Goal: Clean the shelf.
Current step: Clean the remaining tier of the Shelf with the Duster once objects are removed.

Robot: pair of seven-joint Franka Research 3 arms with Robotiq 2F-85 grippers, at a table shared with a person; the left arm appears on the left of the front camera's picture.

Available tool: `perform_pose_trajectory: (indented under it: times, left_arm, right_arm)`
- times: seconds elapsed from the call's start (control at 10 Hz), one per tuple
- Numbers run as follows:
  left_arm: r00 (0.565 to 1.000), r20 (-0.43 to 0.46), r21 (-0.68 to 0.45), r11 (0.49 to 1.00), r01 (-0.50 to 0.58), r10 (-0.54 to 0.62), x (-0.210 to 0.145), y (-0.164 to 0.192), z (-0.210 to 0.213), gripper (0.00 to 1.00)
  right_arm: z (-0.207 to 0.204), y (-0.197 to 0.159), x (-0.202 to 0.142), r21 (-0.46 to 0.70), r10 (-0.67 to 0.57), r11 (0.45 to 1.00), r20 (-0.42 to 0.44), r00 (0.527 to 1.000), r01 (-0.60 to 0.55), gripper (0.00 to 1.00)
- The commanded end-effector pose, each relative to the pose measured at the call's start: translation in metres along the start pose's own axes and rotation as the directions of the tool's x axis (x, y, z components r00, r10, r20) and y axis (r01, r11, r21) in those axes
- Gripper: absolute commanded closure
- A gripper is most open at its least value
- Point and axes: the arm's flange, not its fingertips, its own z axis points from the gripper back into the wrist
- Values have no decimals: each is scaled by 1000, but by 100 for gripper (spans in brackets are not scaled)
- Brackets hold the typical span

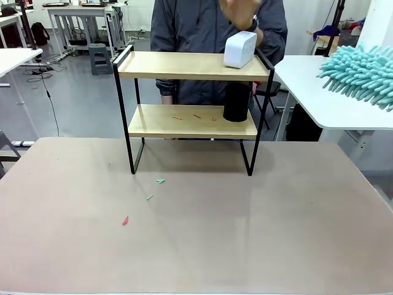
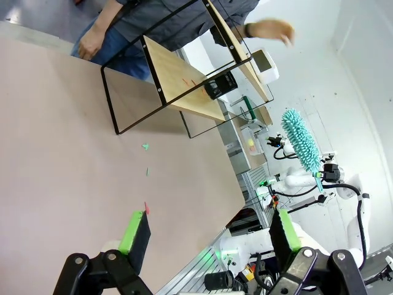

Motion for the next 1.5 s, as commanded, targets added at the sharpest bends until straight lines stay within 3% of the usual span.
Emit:
perform_pose_trajectory:
  times: [0.0,1.3,1.4]
  left_arm:
    - [1000,12,-15,1000,18,-18,1,-1,-1,0]
    - [1000,12,-15,1000,18,-18,1,-1,-1,0]
    - [1000,12,-15,1000,18,-18,1,-1,-1,0]
  right_arm:
    - [4,0,1,0,12,1000,-6,1000,-12,88]
    - [-1,1,-1,-1,3,1000,-2,1000,-3,88]
    - [-19,16,-4,0,48,999,-58,997,-49,88]
